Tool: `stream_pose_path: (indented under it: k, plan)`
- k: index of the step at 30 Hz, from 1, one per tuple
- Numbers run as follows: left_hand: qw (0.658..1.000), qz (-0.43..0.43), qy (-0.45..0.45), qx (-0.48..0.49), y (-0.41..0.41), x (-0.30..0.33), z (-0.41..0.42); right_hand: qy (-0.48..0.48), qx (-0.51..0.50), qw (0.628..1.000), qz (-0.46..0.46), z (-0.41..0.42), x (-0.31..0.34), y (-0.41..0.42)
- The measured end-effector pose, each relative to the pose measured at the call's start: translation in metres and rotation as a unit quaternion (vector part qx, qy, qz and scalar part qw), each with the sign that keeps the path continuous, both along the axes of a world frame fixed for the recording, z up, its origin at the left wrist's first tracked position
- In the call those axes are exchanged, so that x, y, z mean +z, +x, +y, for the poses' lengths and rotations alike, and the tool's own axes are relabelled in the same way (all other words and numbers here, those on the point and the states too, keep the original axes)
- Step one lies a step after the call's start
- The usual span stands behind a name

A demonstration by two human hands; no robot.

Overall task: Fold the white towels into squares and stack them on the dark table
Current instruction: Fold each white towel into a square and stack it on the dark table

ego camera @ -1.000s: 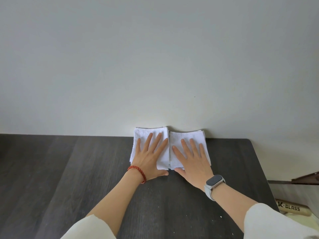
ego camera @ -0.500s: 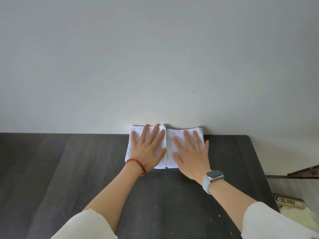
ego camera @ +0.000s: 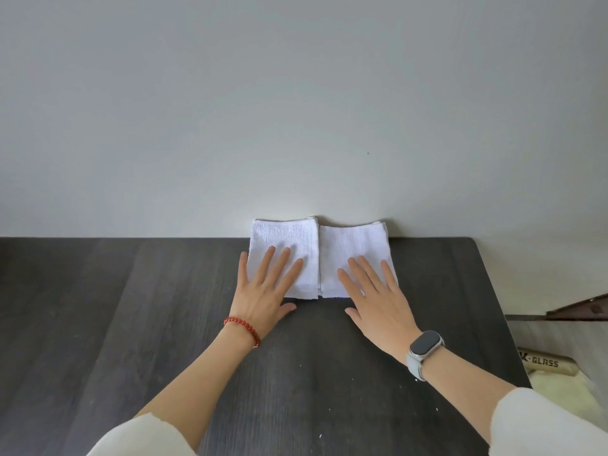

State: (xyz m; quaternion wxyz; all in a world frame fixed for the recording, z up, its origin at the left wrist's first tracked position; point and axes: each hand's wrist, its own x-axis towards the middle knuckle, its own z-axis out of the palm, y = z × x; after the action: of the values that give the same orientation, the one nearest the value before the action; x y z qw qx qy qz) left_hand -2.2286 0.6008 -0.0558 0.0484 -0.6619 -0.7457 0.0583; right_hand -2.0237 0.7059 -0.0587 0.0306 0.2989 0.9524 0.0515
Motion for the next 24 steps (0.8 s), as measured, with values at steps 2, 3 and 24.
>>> stream_pose_path:
  k: [2,3,24]
  plan:
    - [1.0,0.008,-0.006,0.009,-0.001,-0.001,0.002,0.009,-0.004,1.0,-0.006,0.002,0.002,-0.009]
    - [1.0,0.013,-0.006,0.006,-0.002,-0.001,0.004,0.01,-0.006,1.0,-0.01,0.003,0.004,-0.015]
    - [0.871,-0.417,0.051,0.254,-0.006,0.012,0.012,-0.354,-0.341,0.805,0.333,0.018,0.017,-0.021]
